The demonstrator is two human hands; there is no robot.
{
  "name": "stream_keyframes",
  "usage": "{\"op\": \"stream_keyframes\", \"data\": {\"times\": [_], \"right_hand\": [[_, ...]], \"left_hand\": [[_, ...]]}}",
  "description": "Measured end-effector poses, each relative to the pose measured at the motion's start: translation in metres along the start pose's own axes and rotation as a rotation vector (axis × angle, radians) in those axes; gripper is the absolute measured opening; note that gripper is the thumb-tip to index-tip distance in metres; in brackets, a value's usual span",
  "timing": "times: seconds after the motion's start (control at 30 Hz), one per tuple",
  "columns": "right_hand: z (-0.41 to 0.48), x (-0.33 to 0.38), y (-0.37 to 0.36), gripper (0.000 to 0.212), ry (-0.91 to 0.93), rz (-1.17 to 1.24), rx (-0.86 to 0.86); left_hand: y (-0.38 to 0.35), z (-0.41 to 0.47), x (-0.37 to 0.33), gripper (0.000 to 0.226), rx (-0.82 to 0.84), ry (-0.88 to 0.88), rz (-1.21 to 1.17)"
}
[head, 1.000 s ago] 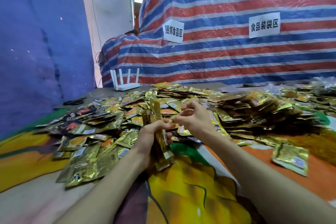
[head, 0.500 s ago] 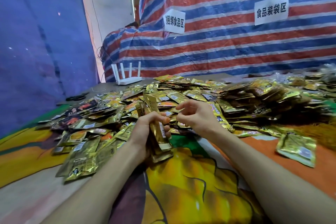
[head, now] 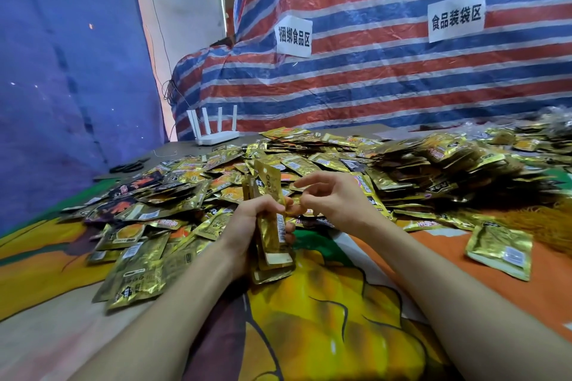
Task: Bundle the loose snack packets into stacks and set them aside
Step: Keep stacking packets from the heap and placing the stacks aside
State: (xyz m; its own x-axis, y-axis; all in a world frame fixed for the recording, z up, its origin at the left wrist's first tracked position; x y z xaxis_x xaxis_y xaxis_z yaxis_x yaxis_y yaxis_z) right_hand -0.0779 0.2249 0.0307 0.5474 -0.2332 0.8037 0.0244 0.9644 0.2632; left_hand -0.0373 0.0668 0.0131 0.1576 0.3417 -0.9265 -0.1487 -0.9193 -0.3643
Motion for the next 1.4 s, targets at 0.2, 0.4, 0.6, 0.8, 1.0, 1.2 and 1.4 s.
{"op": "stream_keyframes", "data": {"times": [0.2,0.4,0.6,0.8,1.0,1.2,1.4], "right_hand": [[0.0,-0.002,-0.001,0.018,0.01,-0.074,0.02],[-0.002,-0.001,-0.001,0.018,0.007,-0.112,0.016],[-0.005,0.003,-0.001,0.02,-0.017,-0.007,0.046],[-0.003,0.0,0.0,0.021,-0.008,-0.083,0.005],[-0.008,0.004,-0.006,0.03,-0.147,-0.018,0.155],[-0.009,0.02,-0.008,0.014,-0.411,0.845,0.173],[-0.011,0.023,-0.009,0.038,-0.434,0.92,0.171]], "left_hand": [[0.007,0.005,-0.002,0.046,-0.127,-0.065,-0.073],[0.008,0.006,-0.003,0.05,-0.094,-0.069,-0.106],[0.009,0.006,-0.003,0.053,-0.15,-0.075,-0.073],[0.004,0.004,-0.003,0.048,-0.056,-0.04,-0.11],[0.003,0.004,-0.004,0.044,0.049,-0.02,-0.198],[-0.001,0.0,-0.01,0.04,0.105,-0.043,-0.333],[-0.004,-0.006,-0.009,0.035,0.212,0.004,-0.283]]}}
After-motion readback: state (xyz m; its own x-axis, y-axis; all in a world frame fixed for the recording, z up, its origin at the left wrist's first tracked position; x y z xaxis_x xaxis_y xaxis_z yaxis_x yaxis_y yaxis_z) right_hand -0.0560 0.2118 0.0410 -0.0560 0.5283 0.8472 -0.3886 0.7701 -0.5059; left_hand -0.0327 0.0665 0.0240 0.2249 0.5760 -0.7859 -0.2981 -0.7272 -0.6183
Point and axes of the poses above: each hand's wrist, its own z-axis towards the middle knuckle, its own y-axis out of the back of the hand, x = y × z, the point moved 3 cm from there along z, towards the middle knuckle, and after that the axes turned 9 degrees about -x, right-handed, at the moved point
